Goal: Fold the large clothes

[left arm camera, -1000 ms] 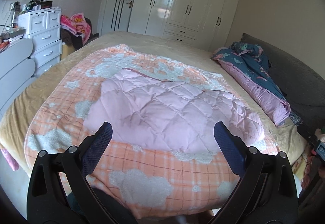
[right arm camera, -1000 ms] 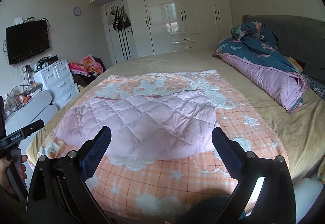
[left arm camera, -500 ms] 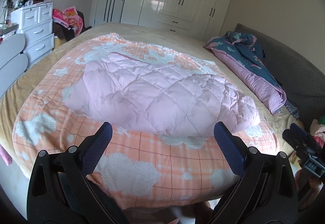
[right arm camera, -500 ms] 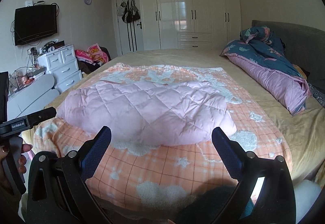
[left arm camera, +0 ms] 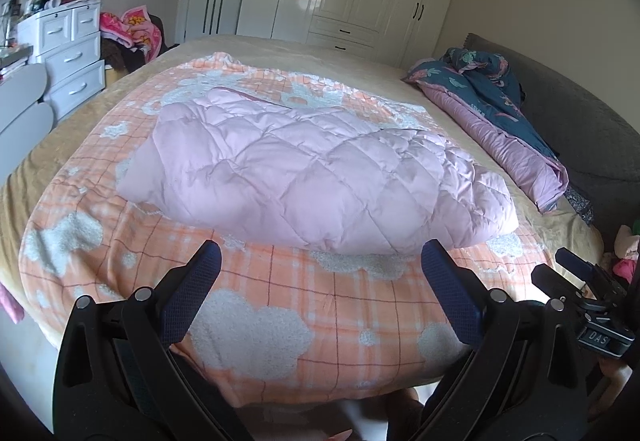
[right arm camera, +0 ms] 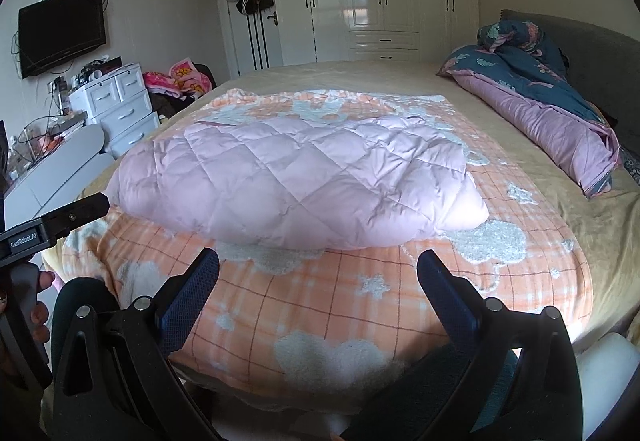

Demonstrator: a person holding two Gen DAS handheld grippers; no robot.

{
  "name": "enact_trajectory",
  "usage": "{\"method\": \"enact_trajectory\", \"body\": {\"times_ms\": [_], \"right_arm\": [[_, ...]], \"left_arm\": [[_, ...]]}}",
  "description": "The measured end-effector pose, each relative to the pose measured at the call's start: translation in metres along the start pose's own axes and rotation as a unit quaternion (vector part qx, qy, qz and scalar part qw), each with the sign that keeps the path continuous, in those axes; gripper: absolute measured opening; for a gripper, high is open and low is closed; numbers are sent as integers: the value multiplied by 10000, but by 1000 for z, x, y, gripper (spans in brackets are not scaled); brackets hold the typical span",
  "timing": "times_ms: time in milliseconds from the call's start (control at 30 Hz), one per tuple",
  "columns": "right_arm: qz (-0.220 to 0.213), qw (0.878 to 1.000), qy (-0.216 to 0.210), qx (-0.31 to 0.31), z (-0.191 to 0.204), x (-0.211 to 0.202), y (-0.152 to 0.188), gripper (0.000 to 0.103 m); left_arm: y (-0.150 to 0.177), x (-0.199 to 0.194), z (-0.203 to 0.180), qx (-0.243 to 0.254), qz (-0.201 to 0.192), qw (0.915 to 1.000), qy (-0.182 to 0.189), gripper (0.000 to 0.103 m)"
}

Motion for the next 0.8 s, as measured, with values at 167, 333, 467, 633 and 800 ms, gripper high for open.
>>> {"method": "enact_trajectory", "body": {"times_ms": [167, 333, 467, 633, 800], "right_arm": [[-14, 10000, 2, 9, -2, -2, 0, 99], [-17, 10000, 13, 18, -2, -3, -2, 99], [-24, 10000, 9, 17, -2, -4, -2, 99], [-20, 10000, 10, 9, -2, -4, -2, 99], [-21, 10000, 3, 10, -2, -4, -2, 99]], "left_arm": [[1, 0, 0, 21, 20, 10000, -52, 94], [1, -1, 1, 25, 62, 10000, -64, 94], [1, -1, 0, 52, 75, 9999, -97, 94], [0, -1, 0, 44, 69, 9999, -95, 94], [0, -2, -1, 72, 40, 9999, -108, 94]]}}
Point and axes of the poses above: each gripper's, at about its wrist camera, not at the fingertips, and x roughly the way its jaws point, z to its left, y to its underside, the point moved 1 cm from there along x, roughly the way its jaws point, and after that the axes turned 4 degrees about z, right-handed, at the moved point
